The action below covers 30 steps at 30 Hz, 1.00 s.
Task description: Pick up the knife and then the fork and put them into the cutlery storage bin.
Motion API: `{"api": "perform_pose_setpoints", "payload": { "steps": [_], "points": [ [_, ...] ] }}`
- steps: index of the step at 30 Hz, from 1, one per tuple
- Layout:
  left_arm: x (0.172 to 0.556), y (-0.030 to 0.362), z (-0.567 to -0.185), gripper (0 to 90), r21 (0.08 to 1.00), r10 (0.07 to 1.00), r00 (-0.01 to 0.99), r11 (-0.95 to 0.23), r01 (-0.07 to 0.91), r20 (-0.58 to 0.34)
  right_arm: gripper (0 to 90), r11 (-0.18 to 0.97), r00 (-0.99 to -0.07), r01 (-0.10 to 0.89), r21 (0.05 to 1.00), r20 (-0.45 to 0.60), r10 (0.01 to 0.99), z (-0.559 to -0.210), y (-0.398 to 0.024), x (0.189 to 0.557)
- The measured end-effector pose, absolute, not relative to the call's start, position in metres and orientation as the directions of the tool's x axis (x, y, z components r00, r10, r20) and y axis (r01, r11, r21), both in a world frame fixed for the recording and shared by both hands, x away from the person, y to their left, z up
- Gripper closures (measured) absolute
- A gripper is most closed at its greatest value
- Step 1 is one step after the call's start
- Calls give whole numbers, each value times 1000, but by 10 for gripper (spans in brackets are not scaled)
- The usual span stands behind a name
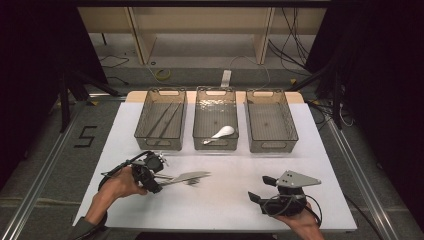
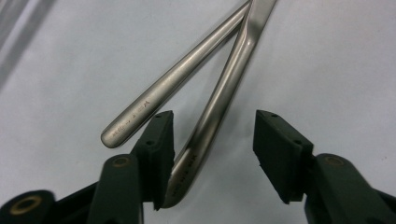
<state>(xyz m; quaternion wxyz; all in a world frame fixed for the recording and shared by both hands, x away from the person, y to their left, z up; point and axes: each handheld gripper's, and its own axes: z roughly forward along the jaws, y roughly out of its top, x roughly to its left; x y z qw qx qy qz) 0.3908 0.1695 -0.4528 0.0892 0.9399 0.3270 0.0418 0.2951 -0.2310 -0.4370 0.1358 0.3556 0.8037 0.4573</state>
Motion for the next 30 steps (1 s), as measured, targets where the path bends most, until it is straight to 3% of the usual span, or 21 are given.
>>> {"api": "perform_pose_setpoints", "payload": {
  "steps": [20, 30],
  "points": [
    [398, 166, -462, 667, 191, 596, 803, -789, 584, 3, 271, 341, -721, 448, 827, 109, 684, -438, -228, 296],
    [395, 163, -461, 759, 183, 537, 844, -830, 526, 11, 271, 340, -723, 452, 825, 114, 682, -439, -228, 296]
  ]
}}
